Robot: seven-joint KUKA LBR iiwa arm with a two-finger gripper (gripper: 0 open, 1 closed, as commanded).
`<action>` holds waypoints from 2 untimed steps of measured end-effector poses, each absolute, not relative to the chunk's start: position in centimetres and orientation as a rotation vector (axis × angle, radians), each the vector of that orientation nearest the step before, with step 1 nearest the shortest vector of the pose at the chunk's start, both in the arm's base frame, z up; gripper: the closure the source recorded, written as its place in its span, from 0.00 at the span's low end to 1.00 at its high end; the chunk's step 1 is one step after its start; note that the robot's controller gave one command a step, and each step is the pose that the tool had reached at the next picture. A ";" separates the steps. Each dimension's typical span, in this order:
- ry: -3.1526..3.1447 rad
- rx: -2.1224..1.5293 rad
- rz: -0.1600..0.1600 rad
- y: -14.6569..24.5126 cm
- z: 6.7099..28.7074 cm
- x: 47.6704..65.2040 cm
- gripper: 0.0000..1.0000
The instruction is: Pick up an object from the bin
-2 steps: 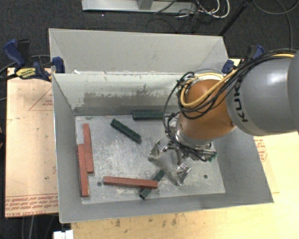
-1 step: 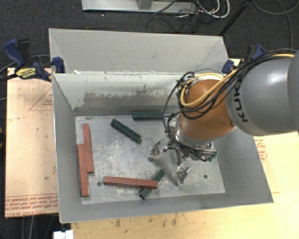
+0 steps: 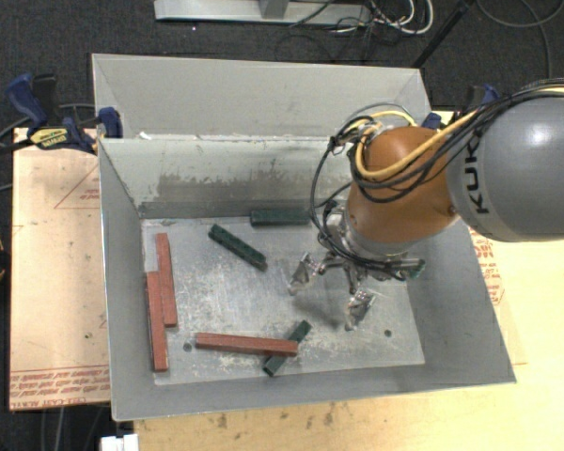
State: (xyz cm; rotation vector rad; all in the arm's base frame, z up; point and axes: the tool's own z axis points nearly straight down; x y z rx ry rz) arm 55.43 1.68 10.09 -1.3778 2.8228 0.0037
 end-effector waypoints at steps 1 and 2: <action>2.712 -1.567 -0.001 8.2 7.6 50.4 1.00; 2.712 -1.568 -0.001 8.2 7.6 50.4 1.00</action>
Offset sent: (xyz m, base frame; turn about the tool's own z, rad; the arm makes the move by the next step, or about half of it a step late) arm 0.0000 0.0000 0.0000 0.0000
